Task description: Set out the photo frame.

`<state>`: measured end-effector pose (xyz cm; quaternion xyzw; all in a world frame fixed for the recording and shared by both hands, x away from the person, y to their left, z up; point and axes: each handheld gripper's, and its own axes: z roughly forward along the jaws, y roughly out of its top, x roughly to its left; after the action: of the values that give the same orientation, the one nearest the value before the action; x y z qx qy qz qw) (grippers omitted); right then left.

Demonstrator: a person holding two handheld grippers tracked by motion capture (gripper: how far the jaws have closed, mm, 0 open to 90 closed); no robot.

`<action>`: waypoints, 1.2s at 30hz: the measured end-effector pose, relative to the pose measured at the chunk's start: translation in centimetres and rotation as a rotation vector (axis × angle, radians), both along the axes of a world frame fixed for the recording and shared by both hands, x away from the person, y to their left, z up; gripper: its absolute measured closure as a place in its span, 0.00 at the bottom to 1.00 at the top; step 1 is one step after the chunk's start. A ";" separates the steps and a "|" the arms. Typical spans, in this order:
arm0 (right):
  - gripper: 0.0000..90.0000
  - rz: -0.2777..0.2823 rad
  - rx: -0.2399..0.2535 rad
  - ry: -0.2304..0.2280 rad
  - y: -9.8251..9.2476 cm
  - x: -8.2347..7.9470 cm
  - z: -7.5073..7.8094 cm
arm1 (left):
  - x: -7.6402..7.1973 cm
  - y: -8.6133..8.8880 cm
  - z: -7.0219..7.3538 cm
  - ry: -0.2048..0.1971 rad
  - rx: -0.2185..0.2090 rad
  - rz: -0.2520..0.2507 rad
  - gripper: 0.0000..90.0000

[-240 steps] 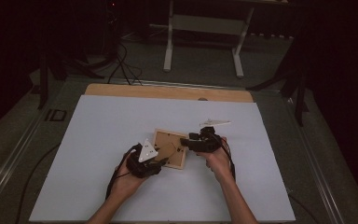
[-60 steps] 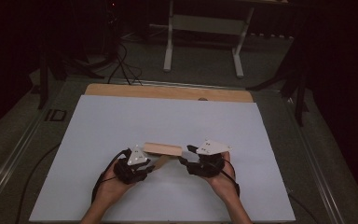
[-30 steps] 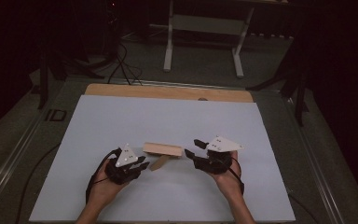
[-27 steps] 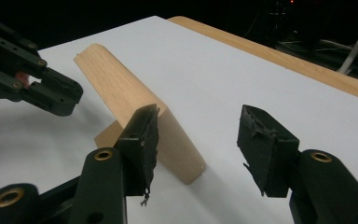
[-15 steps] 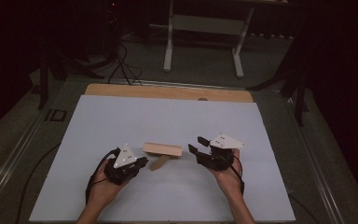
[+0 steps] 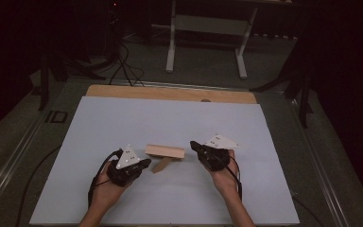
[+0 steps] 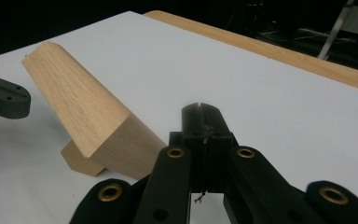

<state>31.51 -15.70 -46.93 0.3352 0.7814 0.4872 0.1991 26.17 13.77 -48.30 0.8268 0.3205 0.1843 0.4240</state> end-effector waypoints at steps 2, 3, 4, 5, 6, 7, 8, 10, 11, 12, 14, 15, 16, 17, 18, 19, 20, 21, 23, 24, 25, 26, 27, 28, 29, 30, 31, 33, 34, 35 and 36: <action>1.00 0.000 0.002 0.008 0.3 0.1 -0.2 | 0.1 -0.1 -0.1 0.001 0.000 0.004 1.00; 1.00 0.005 0.003 0.009 0.4 0.3 -0.3 | 0.1 -0.1 -0.1 0.000 0.000 0.007 1.00; 1.00 0.007 0.008 0.015 0.5 0.4 -0.4 | 0.2 -0.2 -0.1 0.000 -0.002 0.009 1.00; 1.00 0.007 0.008 0.015 0.5 0.4 -0.4 | 0.2 -0.2 -0.1 0.000 -0.002 0.009 1.00; 1.00 0.009 0.015 0.021 0.6 0.4 -0.5 | 0.3 -0.2 -0.1 -0.002 0.000 0.013 1.00; 1.00 0.012 0.015 0.025 0.8 0.6 -0.6 | 0.3 -0.3 -0.1 -0.002 -0.004 0.015 1.00; 1.00 0.016 0.017 0.025 0.9 0.7 -0.7 | 0.4 -0.3 -0.1 -0.002 -0.006 0.015 1.00; 1.00 0.023 0.029 0.039 1.0 1.0 -0.8 | 0.5 -0.3 -0.2 -0.005 -0.005 0.020 1.00; 1.00 0.027 0.030 0.041 1.1 1.1 -0.9 | 0.6 -0.4 -0.2 -0.005 -0.006 0.022 1.00; 1.00 0.031 0.033 0.047 1.2 1.3 -1.0 | 0.6 -0.4 -0.2 -0.006 -0.004 0.025 1.00; 0.99 0.037 0.036 0.055 1.3 1.5 -1.1 | 0.8 -0.5 -0.2 -0.009 0.002 0.025 1.00; 0.99 0.035 0.039 0.061 1.3 1.6 -1.2 | 0.9 -0.6 -0.2 -0.009 0.003 0.026 1.00; 0.99 0.037 0.041 0.066 1.4 1.8 -1.2 | 1.0 -0.6 -0.3 -0.010 0.003 0.028 1.00; 0.99 0.040 0.043 0.070 1.4 1.8 -1.3 | 1.0 -0.7 -0.3 -0.009 0.002 0.027 1.00; 0.99 0.044 0.045 0.072 1.5 1.9 -1.3 | 1.1 -0.7 -0.3 -0.008 0.001 0.028 1.00; 0.99 0.047 0.044 0.072 1.6 2.0 -1.3 | 1.2 -0.8 -0.3 -0.007 -0.003 0.029 1.00; 0.99 0.054 0.042 0.069 1.7 2.0 -1.3 | 1.2 -0.9 -0.3 -0.006 -0.004 0.029 1.00; 0.99 0.061 0.043 0.070 1.7 2.0 -1.2 | 1.2 -1.0 -0.3 -0.007 -0.002 0.027 1.00; 0.99 0.069 0.040 0.067 1.9 2.0 -1.2 | 1.3 -1.1 -0.4 -0.006 0.002 0.024 1.00; 0.99 0.072 0.041 0.067 2.0 2.0 -1.2 | 1.3 -1.2 -0.4 -0.004 0.002 0.025 1.00; 0.99 0.074 0.041 0.067 2.0 2.0 -1.2 | 1.4 -1.3 -0.4 -0.004 0.007 0.027 1.00; 0.99 0.076 0.042 0.067 2.0 2.0 -1.2 | 1.5 -1.4 -0.4 -0.003 0.007 0.031 1.00; 0.99 0.079 0.041 0.068 2.0 2.0 -1.2 | 1.5 -1.5 -0.5 0.000 0.005 0.032 1.00; 0.99 0.083 0.037 0.068 2.1 2.0 -1.2 | 1.6 -1.5 -0.5 -0.001 0.004 0.033 1.00; 0.99 0.087 0.037 0.068 2.1 2.0 -1.2 | 1.6 -1.6 -0.5 -0.003 0.005 0.033 1.00; 0.99 0.089 0.035 0.068 2.1 1.9 -1.2 | 1.6 -1.6 -0.5 -0.003 0.009 0.033 1.00; 0.99 0.088 0.033 0.068 2.1 1.9 -1.2 | 1.7 -1.7 -0.5 -0.001 0.006 0.036 1.00; 0.99 0.089 0.033 0.068 2.1 1.9 -1.2 | 1.8 -1.7 -0.5 0.003 0.005 0.039 1.00; 0.99 0.090 0.033 0.068 2.1 1.9 -1.2 | 1.8 -1.8 -0.6 0.005 0.005 0.040 1.00; 0.99 0.090 0.033 0.068 2.1 1.9 -1.2 | 1.9 -1.8 -0.6 0.006 0.010 0.040 1.00; 0.99 0.091 0.032 0.067 2.1 1.9 -1.2 | 2.0 -1.8 -0.7 0.010 0.007 0.044 1.00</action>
<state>33.37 -13.60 -48.15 0.3184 0.7942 0.4968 0.1452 28.15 11.94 -48.95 0.8219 0.3404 0.1905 0.4151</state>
